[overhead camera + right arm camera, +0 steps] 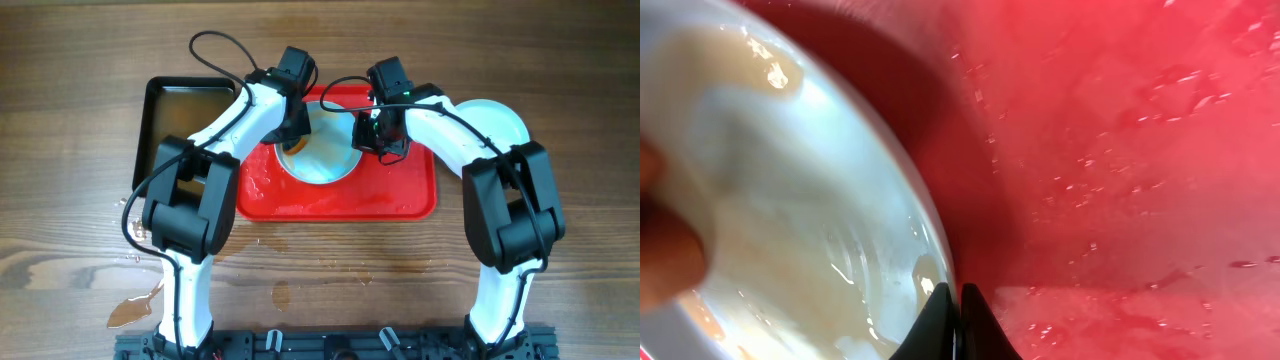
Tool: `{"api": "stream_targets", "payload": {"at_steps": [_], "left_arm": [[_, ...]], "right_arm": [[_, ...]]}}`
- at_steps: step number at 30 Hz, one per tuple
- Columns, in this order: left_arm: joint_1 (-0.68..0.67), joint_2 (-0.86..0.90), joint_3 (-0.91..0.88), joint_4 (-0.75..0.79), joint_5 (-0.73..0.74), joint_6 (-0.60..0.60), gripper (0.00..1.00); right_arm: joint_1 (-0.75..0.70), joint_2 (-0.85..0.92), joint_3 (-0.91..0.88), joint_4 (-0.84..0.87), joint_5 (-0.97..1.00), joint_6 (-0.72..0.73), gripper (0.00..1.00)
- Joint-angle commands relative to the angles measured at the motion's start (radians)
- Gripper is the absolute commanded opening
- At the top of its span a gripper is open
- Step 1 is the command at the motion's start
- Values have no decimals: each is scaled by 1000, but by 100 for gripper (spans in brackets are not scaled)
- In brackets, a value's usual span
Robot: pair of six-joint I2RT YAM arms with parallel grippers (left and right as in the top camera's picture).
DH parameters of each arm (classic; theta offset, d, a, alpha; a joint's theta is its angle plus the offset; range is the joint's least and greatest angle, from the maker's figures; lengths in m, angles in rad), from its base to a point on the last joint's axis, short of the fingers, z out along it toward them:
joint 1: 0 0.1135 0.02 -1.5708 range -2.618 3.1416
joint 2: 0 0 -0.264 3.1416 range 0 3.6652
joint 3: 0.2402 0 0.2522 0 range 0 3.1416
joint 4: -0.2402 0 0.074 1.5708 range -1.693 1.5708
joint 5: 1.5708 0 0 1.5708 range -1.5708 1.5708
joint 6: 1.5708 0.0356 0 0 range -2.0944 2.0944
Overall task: Clean dirty plates on tray and stack at the side
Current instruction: 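Scrub the third plate on the red tray with the sponge in left gripper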
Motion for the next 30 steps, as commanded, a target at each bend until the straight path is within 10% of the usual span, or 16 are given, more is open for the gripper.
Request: {"api": "stream_targets", "payload": {"at_steps": [1,8,14,17,24,30], "left_arm": [[33,53,-52,-156,63,80,4],[32,53,-52,-179,712,539,4],[37,53,-52,-39,775,509,4],[44,53,-52,155,666,307,4],[48,47,-49,334,-100,34,4],[81,-195,-48,59,30,39,4]], "right_arm": [[-10,19,-3,-8,31,-3,4],[-10,19,-3,-5,31,-3,4],[-10,19,-3,-5,31,-3,4],[-10,19,-3,-6,31,-3,4],[-10,19,-3,-8,31,-4,4],[-10,19,-3,-8,31,-4,4]]}}
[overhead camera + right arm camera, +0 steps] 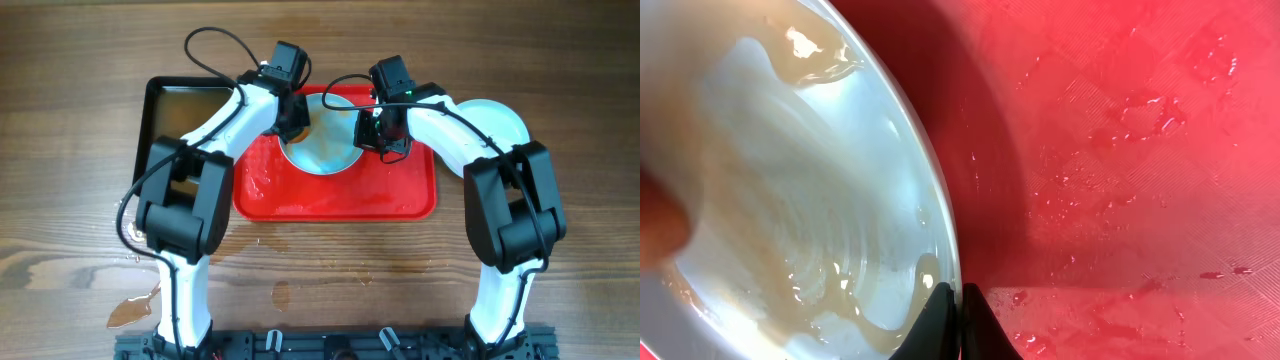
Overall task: Clean dirty plates on tray and stack at the side
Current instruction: 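Scrub the third plate on the red tray with the sponge in left gripper, then lift third plate with right gripper and stack it on the plates at right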
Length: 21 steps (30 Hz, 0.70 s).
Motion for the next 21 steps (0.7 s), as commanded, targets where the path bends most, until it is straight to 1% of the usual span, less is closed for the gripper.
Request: {"api": "stream_targets", "payload": {"at_steps": [1,3,5,7,10,12,13,17,20,21], "left_arm": [[65,-235,-12,-148,8,-13,4],[109,-373,-12,-218,95,-13,4],[168,-480,-12,-276,135,17,4],[223,-529,-13,-323,132,40,4],[294,-520,-13,-378,129,40,4],[314,-509,-13,-384,129,40,4],[321,-500,-13,-383,122,43,4],[327,-474,-13,-381,114,70,4],[327,-442,-13,-375,114,69,4],[327,-431,-13,-375,114,69,4]], "right_arm": [[0,19,-3,-16,16,-5,4],[0,19,-3,-14,16,-4,4],[0,19,-3,-3,16,-14,4],[0,19,-3,27,16,-30,4],[0,19,-3,76,16,-39,6],[0,19,-3,113,18,-58,20],[0,21,-3,127,17,-58,21],[4,48,-3,160,16,-57,20],[4,99,-3,149,-24,-56,16],[4,102,-3,142,-37,-56,6]]}}
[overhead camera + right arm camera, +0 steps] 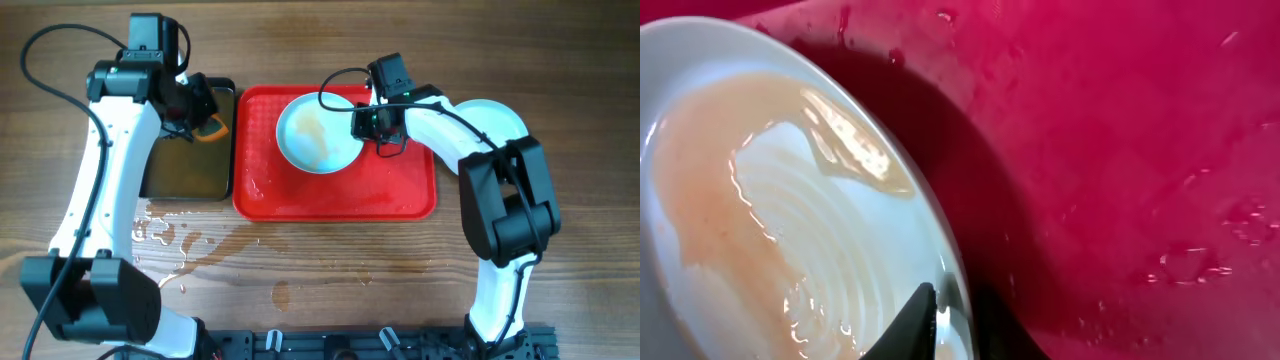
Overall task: Clean dirty plates on tray and stack at the side
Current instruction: 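Lift third plate with right gripper and stack it on the plates at right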
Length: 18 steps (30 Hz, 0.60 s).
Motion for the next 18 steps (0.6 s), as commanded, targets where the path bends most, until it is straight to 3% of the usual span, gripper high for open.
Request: {"api": "stream_targets", "payload": {"at_steps": [1,5,9,13,18], "left_arm": [[7,43,3,3,1,20,4],[7,64,3,5,1,20,4],[7,66,3,29,1,19,4],[7,90,1,63,1,19,4],[7,158,1,74,1,18,4]], "right_arm": [[5,62,-4,-21,-37,-10,4],[-7,24,-2,-41,-44,-8,4],[-22,-169,-2,-56,56,-40,4],[44,-357,-2,-98,457,-78,4],[231,-363,-2,-152,929,-97,4]]}}
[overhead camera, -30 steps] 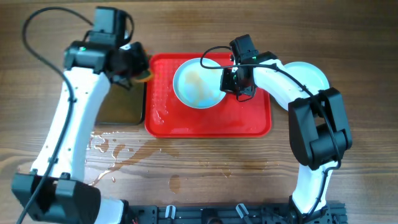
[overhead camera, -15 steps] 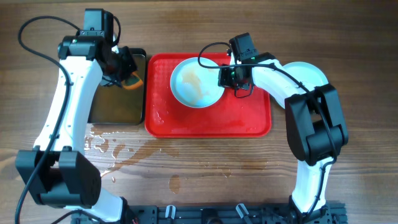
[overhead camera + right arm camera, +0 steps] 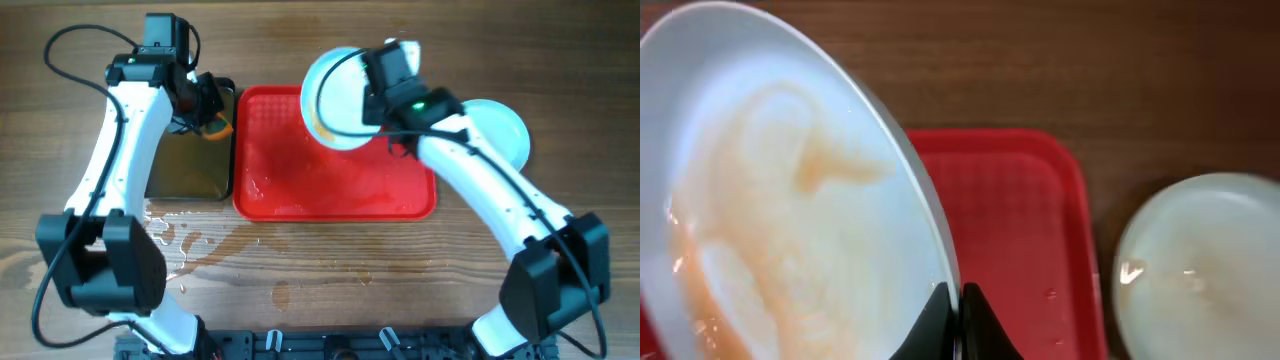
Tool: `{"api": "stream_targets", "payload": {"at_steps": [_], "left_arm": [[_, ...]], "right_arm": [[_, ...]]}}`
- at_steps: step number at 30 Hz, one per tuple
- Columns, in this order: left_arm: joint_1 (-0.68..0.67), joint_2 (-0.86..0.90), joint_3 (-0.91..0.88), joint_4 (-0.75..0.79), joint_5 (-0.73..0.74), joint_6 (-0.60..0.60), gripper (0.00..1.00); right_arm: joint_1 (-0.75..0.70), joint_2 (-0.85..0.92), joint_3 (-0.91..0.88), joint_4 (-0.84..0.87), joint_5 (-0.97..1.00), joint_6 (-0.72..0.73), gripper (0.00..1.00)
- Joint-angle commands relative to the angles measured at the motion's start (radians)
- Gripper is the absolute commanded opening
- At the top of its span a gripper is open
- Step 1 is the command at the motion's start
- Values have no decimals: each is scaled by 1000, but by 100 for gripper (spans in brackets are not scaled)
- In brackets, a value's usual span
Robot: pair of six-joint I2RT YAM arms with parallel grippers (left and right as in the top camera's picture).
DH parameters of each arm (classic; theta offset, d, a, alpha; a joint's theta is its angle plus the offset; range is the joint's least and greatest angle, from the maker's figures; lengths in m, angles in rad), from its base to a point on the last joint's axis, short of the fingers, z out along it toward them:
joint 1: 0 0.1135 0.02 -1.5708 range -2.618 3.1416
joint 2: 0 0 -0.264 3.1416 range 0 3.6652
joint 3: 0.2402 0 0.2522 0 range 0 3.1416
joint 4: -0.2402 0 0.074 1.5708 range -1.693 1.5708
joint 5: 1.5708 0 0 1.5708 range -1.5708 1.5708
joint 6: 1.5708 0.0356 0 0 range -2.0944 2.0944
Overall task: Clean dirty plates on tray and stack at the side
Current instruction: 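Lift third plate with right gripper and stack it on the plates at right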
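Observation:
My right gripper [image 3: 368,98] is shut on the rim of a white plate [image 3: 338,85], holding it tilted in the air over the red tray's [image 3: 330,190] far edge. In the right wrist view the plate [image 3: 790,200] carries a pale brown smear, and the fingertips [image 3: 958,300] pinch its edge. A second white plate [image 3: 497,130] lies on the table right of the tray, also seen at lower right [image 3: 1200,270]. My left gripper [image 3: 207,108] is over the black tray [image 3: 185,165], shut on an orange sponge [image 3: 222,128].
Water is puddled on the wooden table [image 3: 180,240] in front of the black tray, with more drops near the front edge [image 3: 280,295]. The red tray's surface is wet. Cables loop above both wrists.
My right gripper has lifted the plate off the red tray and holds it tilted over the tray's far edge. The left gripper stays at the black tray with the sponge.
At first my left gripper pressed the sponge on the plate in the red tray while the right pinched the plate's rim. Then the left arm was over the black tray, with the plate still down. Now the plate is in the air.

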Motion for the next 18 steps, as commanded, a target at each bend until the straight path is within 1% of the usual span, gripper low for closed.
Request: {"api": "stream_targets", "payload": {"at_steps": [1,3,4,5,8,10,13,16,18], "left_arm": [[7,39,1,4,2,8,4],[7,48,1,4,2,8,4],[7,49,1,4,2,8,4],[6,51,1,4,2,8,4],[6,51,1,4,7,5,4],[6,51,1,4,9,5,4],[6,51,1,4,9,5,4],[6,51,1,4,9,5,4],[6,51,1,4,9,5,4]], "right_arm": [[116,2,3,-11,412,-14,4],[185,2,3,-13,584,-43,4],[205,2,3,-13,639,-55,5],[241,2,3,-12,745,-57,4],[300,2,3,-12,933,-60,4],[317,2,3,-11,991,-84,4],[322,2,3,-8,1100,-84,4],[322,2,3,6,1102,-93,4],[322,2,3,27,1079,-73,4]]}}
